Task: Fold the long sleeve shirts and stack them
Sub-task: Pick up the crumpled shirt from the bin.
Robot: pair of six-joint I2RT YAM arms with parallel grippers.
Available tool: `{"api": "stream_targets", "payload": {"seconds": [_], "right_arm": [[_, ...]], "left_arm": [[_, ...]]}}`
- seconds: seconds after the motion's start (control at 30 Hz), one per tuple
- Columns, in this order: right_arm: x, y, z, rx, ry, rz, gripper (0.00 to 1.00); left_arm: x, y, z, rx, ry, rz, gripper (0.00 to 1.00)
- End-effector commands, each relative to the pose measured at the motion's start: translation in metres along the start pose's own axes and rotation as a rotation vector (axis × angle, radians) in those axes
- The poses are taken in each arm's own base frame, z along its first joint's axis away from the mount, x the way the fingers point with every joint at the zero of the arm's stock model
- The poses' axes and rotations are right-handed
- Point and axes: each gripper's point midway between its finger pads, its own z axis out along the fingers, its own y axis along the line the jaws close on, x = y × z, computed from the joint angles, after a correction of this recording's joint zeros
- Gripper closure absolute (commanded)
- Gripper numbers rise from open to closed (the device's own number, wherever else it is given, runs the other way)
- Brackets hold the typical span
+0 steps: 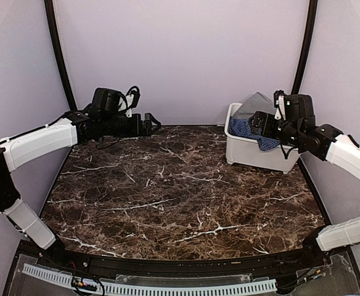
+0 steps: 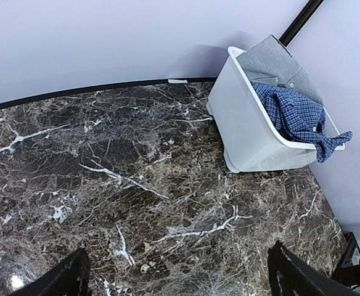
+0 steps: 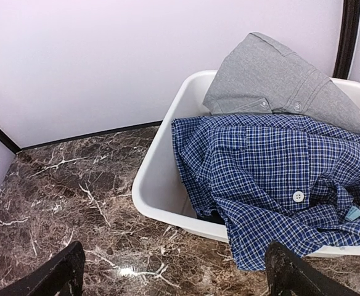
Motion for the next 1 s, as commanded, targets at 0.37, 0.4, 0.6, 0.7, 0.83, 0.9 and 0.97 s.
{"api": "stream_targets", "payload": {"seconds": [0.37,0.4,0.6,0.7,0.83,0.9,0.97], "right_arm": [[-0.026,-0.02,0.011,0.105,-0.04,-0.02,0.01],[-0.028,-0.028,0.012,0.126,-0.036,-0.015,0.01],[-0.034,-0.088,0.033,0.25,0.037,0.017,0.01],[-0.031,-0.108,0.049,0.259,0.075,0.039,0.01],[-0.025,-0.13,0.065,0.31,0.119,0.043,0.02],[-0.018,-0.147,0.071,0.357,0.144,0.036,0.02],[-0.005,-0.157,0.082,0.355,0.178,0.036,0.01]], "left_arm": [[-0.026,-0.01,-0.024,0.005,-0.074,0.027,0.01],[-0.026,-0.01,-0.024,0.002,-0.074,0.028,0.01],[-0.022,-0.007,-0.02,-0.004,-0.061,0.026,0.01],[-0.019,-0.006,-0.018,-0.005,-0.05,0.019,0.01],[-0.015,-0.005,-0.016,-0.01,-0.034,0.018,0.01],[-0.014,-0.003,-0.016,-0.017,-0.029,0.021,0.01],[-0.012,-0.002,-0.015,-0.021,-0.023,0.022,0.01]]}}
